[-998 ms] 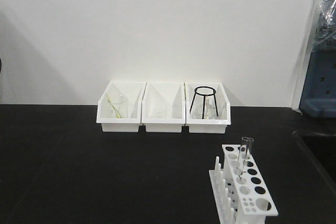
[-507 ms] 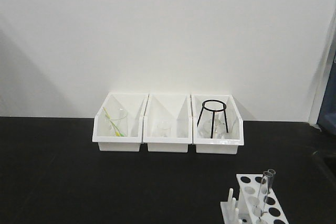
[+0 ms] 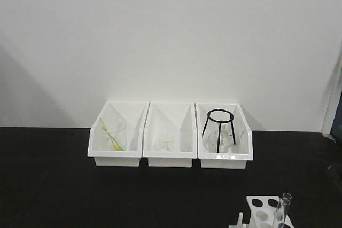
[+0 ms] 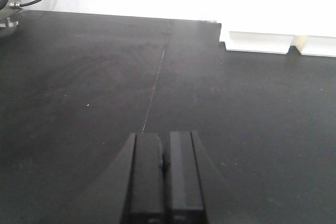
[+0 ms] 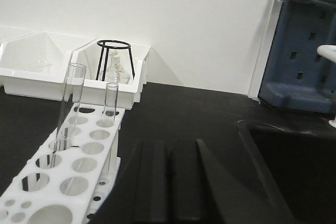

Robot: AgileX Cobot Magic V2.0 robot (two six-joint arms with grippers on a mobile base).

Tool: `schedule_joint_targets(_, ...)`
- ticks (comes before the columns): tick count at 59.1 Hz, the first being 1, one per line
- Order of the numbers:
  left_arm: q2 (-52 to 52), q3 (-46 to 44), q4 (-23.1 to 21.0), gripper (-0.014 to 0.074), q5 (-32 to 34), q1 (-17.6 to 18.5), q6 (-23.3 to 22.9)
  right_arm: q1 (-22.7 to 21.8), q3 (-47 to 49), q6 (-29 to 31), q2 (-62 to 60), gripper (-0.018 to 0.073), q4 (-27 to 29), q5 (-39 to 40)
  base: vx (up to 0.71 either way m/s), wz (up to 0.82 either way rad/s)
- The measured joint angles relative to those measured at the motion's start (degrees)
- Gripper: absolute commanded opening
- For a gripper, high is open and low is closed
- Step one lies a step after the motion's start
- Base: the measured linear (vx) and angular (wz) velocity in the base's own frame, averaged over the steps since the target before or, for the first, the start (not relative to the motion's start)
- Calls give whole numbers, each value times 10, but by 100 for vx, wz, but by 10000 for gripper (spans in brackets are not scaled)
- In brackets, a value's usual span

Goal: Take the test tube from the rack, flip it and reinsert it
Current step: 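Drive the base toward the white test tube rack on the bench, then lower the right gripper around a clear test tube in the rack and close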

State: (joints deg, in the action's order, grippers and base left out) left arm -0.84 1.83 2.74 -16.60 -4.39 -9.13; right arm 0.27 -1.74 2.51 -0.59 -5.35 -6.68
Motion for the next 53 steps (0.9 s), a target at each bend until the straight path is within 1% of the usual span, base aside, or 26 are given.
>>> schedule_joint_targets(40, 0, 0, 0, -6, 0, 0, 0, 0, 0, -1, 0, -12, 1, 2, 2, -1)
schedule_joint_targets(46, 0, 0, 0, -6, 0, 0, 0, 0, 0, -8, 0, -12, 4, 29, 0, 0)
schedule_joint_targets(53, 0, 0, 0, -6, 0, 0, 0, 0, 0, -12, 0, -12, 5, 100, 0, 0)
